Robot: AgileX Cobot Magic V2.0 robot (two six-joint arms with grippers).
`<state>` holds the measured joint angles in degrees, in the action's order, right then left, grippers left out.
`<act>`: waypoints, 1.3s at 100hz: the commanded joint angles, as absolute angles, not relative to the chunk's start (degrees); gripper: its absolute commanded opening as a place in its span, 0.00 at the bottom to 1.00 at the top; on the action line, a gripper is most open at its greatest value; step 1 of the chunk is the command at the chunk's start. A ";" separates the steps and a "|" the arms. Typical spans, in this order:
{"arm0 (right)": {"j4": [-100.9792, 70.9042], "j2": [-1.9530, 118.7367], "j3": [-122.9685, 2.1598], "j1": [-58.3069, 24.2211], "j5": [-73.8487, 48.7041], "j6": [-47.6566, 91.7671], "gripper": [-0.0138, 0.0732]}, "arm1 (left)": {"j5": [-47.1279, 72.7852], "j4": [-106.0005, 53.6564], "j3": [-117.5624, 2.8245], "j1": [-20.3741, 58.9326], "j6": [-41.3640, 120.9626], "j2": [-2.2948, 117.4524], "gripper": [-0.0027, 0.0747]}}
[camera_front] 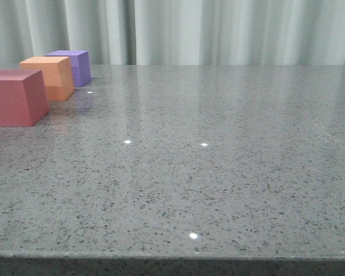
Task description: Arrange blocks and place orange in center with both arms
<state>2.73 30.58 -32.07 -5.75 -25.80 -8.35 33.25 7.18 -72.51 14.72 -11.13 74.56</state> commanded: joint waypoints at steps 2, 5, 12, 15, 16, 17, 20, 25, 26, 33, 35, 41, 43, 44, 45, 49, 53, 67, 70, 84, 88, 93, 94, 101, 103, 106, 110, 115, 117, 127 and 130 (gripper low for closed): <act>3.25 30.74 -33.64 -5.48 -21.53 -8.15 0.08 | 26.98 7.36 -68.26 13.36 -11.29 66.38 0.88; 3.25 30.74 -33.64 -5.48 -21.53 -8.15 0.08 | 26.32 7.36 -65.74 13.05 -11.29 64.54 0.88; 3.25 30.74 -33.64 -5.48 -21.53 -8.15 0.08 | 24.84 7.36 -60.59 12.63 -11.29 59.76 0.88; 3.25 30.74 -33.64 -5.48 -21.53 -8.15 0.08 | 24.26 7.36 -58.51 12.63 -11.29 57.31 0.88; 3.25 30.74 -33.64 -5.48 -21.53 -8.15 0.08 | 23.97 7.36 -58.00 12.63 -11.29 56.80 0.88; 3.25 30.74 -33.64 -5.48 -21.53 -8.15 0.08 | 23.82 7.36 -56.98 12.63 -11.29 56.30 0.88; 3.25 30.74 -33.64 -5.48 -21.53 -8.15 0.08 | 22.95 7.36 -54.93 12.63 -11.29 54.32 0.88; 3.25 30.74 -33.64 -5.48 -21.53 -8.15 0.08 | 21.79 7.10 -51.47 12.63 -11.29 50.22 0.88; 3.25 30.74 -33.64 -5.48 -21.53 -8.15 0.08 | 21.64 7.09 -50.50 12.63 -11.29 49.71 0.88; 3.25 30.74 -33.64 -5.48 -21.53 -8.15 0.08 | 20.43 6.44 -45.83 12.63 -11.29 44.79 0.88; 3.25 30.74 -33.64 -5.48 -21.53 -8.15 0.08 | 20.18 6.24 -44.96 12.63 -11.29 43.77 0.88; 3.25 30.74 -33.64 -5.48 -21.53 -8.15 0.08 | 20.17 6.15 -41.36 12.63 -11.29 39.37 0.88; 3.25 30.74 -33.64 -5.48 -21.53 -8.15 0.08 | 20.17 6.15 -40.25 12.63 -11.29 37.50 0.88; 3.25 30.74 -33.64 -5.48 -21.53 -8.15 0.08 | 20.17 6.15 -39.89 12.63 -11.29 37.03 0.88; 3.25 30.74 -33.64 -5.48 -21.53 -8.15 0.08 | 20.17 6.15 -39.20 12.63 -11.29 36.58 0.88; 3.25 30.74 -33.64 -5.48 -21.53 -8.15 0.08 | 20.28 6.15 -37.56 12.63 -11.29 34.35 0.87; 3.25 30.74 -33.64 -5.48 -21.53 -8.15 0.08 | 20.28 6.15 -35.77 12.63 -11.29 31.79 0.86; 3.25 30.74 -33.64 -5.48 -21.53 -8.15 0.08 | 20.17 6.15 -31.27 12.63 -11.29 24.61 0.70; 3.25 30.74 -33.64 -5.48 -21.53 -8.15 0.08 | 20.17 6.15 -30.67 12.63 -11.29 23.48 0.62; 3.25 30.74 -33.64 -5.48 -21.53 -8.15 0.08 | 20.17 6.15 -29.48 12.63 -11.29 19.72 0.22; 3.25 30.74 -33.64 -5.48 -21.53 -8.15 0.08 | 20.17 6.15 -29.48 12.63 -11.29 19.28 0.11; 3.25 30.74 -33.64 -5.48 -21.53 -8.15 0.08 | 20.17 6.15 -29.48 12.63 -11.29 19.16 0.01; 3.25 30.74 -33.64 -5.48 -21.53 -8.15 0.08 | 20.17 6.15 -29.48 12.63 -11.29 19.16 0.01; 3.25 30.74 -33.64 -5.48 -21.53 -8.15 0.08 | 20.39 6.01 -29.48 12.63 -11.29 19.16 0.01; 3.25 30.74 -33.64 -5.48 -21.53 -8.15 0.08 | 20.39 5.88 -29.48 12.63 -11.29 19.16 0.01; 3.25 30.74 -33.64 -5.48 -21.53 -8.15 0.08 | 20.39 5.88 -29.48 12.63 -11.29 19.16 0.01; 3.25 30.74 -33.64 -5.48 -21.53 -8.15 0.08 | 20.55 5.88 -29.48 12.63 -11.29 19.16 0.01; 3.25 30.74 -33.64 -5.48 -21.53 -8.15 0.08 | 20.55 5.88 -29.48 12.63 -11.29 19.16 0.01; 3.25 30.74 -33.64 -5.48 -21.53 -8.15 0.08 | 20.55 5.88 -29.48 12.63 -11.29 19.16 0.01; 3.25 30.74 -33.64 -5.48 -21.53 -8.15 0.08 | 20.55 5.88 -29.48 12.63 -11.29 19.16 0.01; 3.25 30.74 -33.64 -5.48 -21.53 -8.15 0.08 | 20.55 5.88 -29.48 12.63 -11.29 19.16 0.01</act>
